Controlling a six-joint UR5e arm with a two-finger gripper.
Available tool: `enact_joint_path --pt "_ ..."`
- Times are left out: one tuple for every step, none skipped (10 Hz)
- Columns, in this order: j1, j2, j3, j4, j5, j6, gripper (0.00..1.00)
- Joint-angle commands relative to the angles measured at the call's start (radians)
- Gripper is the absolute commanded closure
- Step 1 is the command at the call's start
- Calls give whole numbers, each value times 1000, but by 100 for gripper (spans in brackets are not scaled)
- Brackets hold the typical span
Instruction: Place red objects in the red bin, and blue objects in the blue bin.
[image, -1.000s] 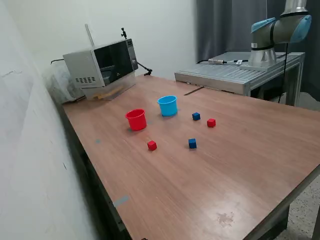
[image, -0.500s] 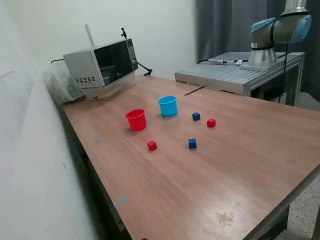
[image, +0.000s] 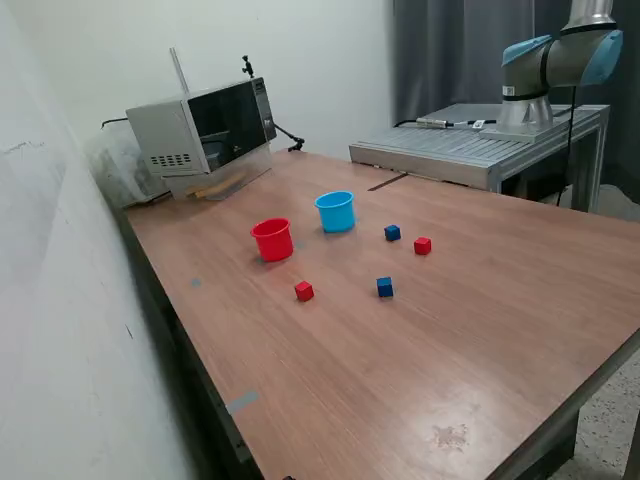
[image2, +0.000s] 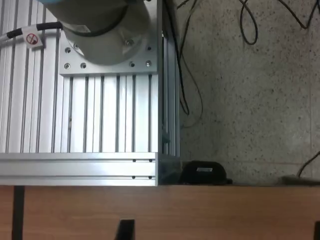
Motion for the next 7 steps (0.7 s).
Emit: enact_joint_path --pt "-9 2 -5 -8 2 -1 0" --pt "-10 5 -5 -9 -3 -1 0" --pt "-9 8 -6 -21 -8 -1 0" --pt "-9 11 -8 -93 -44 -1 0" --pt "-9 20 -14 -211 -52 -1 0" --pt "-10 67 -61 -283 -46 -1 0" --pt "-12 115 -125 -293 -52 -1 0"
